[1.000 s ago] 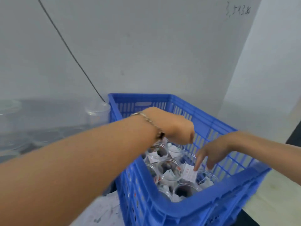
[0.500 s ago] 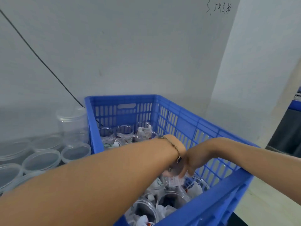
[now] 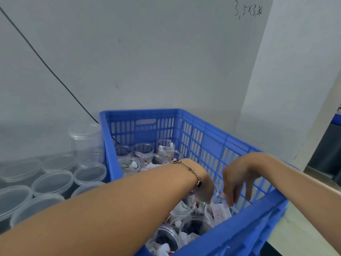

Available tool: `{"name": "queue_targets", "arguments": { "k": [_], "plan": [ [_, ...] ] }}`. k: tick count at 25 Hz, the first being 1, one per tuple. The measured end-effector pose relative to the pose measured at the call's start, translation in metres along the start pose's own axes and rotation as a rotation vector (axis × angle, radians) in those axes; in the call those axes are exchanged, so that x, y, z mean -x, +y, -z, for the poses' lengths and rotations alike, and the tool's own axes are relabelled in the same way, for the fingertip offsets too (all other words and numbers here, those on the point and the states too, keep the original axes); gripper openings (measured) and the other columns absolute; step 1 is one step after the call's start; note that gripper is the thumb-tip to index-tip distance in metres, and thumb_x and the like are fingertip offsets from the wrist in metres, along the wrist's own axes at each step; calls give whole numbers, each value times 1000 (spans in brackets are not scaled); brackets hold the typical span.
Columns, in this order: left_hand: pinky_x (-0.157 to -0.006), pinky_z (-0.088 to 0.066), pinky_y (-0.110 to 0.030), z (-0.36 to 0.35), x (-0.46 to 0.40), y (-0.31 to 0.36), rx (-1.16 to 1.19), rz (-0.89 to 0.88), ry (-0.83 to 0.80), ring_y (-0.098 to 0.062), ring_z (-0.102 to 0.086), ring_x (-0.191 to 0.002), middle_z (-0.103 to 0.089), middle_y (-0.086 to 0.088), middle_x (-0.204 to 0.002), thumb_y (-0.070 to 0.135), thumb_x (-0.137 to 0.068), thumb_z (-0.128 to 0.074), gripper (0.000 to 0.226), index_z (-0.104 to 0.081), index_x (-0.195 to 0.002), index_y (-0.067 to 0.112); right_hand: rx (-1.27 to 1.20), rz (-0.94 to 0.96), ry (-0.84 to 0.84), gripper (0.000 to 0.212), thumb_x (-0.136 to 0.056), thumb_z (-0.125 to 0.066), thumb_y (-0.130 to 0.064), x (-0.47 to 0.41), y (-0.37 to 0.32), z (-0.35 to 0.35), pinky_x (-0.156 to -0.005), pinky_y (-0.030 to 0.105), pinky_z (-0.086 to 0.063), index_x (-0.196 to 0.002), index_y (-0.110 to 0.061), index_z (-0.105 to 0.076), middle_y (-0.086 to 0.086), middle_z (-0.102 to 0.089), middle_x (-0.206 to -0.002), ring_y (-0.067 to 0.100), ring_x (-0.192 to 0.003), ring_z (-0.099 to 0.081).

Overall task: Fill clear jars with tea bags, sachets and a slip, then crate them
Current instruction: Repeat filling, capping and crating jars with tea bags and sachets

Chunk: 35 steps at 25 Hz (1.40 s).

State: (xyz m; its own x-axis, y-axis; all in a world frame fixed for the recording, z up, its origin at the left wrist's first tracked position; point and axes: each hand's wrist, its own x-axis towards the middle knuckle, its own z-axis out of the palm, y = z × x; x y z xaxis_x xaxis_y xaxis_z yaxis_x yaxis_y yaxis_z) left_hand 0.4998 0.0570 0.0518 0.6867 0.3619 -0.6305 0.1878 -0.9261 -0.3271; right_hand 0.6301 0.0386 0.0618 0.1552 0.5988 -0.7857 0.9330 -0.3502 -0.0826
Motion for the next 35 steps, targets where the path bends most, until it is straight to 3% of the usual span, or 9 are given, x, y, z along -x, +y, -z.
{"name": "queue_targets", "arguments": {
  "k": [3, 5, 10, 14, 17, 20, 24, 31, 35],
  "plan": [
    [-98, -41, -32, 14, 35, -13, 82, 112, 95, -23, -48, -125, -41, -7, -148, 6, -102, -30, 46, -36, -147, 9, -68, 2, 49, 24, -94, -55, -22, 2, -3, -2, -82, 37, -57, -97, -2, -69, 12, -66, -118, 19, -102, -66],
    [-102, -38, -35, 19, 73, -35, 212, 181, 215, -22, -49, -125, -47, -4, -144, 11, -101, -36, 43, -44, -143, 13, -78, 20, 120, 15, -93, -56, -19, 13, -12, 0, -76, 34, -57, -91, -9, -66, 4, -65, -116, 16, -103, -65],
    [-97, -30, -19, -5, 197, -94, 401, 475, 326, -17, -43, -131, -47, 1, -145, 11, -99, -47, 45, -45, -143, 17, 149, 212, 355, 15, -92, -59, -26, 76, -88, 31, -67, 28, -55, -102, -17, -64, -10, -62, -87, 1, -85, -60],
    [-112, -31, -36, -66, 300, -127, 548, 802, 339, -18, -43, -132, -48, 1, -144, 14, -95, -54, 46, -47, -141, 21, 371, 364, 535, 39, -93, -57, -25, 107, -200, 47, -84, 34, -52, -130, -14, -53, 0, -54, -128, 15, -108, -53],
    [-110, -27, -28, -132, 351, -136, 623, 1006, 261, -19, -37, -136, -43, -2, -148, 14, -96, -54, 47, -45, -142, 17, 513, 496, 702, 43, -94, -54, -21, 95, -280, 35, -96, 41, -47, -133, -4, -49, 13, -52, -127, 27, -110, -53],
    [-114, -22, -36, -204, 367, -130, 737, 1093, 174, -21, -34, -139, -40, -2, -150, 15, -95, -56, 51, -43, -144, 20, 641, 469, 666, 52, -94, -54, -24, 70, -336, 10, -90, 29, -43, -140, -4, -40, 13, -45, -140, 26, -115, -50],
    [-117, -22, -42, -271, 337, -140, 911, 1119, 271, -23, -32, -140, -34, -1, -154, 18, -91, -59, 60, -37, -146, 24, 658, 344, 672, 60, -94, -52, -28, 43, -382, 0, -108, 41, -35, -147, -12, -30, 10, -32, -151, 30, -133, -39],
    [-119, -3, -44, -368, 327, -167, 687, 1379, 431, -23, 1, -149, -4, -7, -161, 28, -92, -54, 79, -7, -153, 11, 497, 701, 662, 50, -93, -50, -16, 5, -470, -40, -107, 37, -37, -141, -8, -40, 12, -42, -145, 29, -130, -43],
    [-119, -10, -35, -393, 327, -168, 533, 1388, 547, -19, -11, -148, -15, -2, -161, 44, -93, -56, 79, -12, -153, 17, 530, 849, 543, 46, -93, -48, -14, -10, -497, -82, -102, 34, -39, -139, -10, -44, 11, -47, -141, 29, -125, -47]
  ]
}}
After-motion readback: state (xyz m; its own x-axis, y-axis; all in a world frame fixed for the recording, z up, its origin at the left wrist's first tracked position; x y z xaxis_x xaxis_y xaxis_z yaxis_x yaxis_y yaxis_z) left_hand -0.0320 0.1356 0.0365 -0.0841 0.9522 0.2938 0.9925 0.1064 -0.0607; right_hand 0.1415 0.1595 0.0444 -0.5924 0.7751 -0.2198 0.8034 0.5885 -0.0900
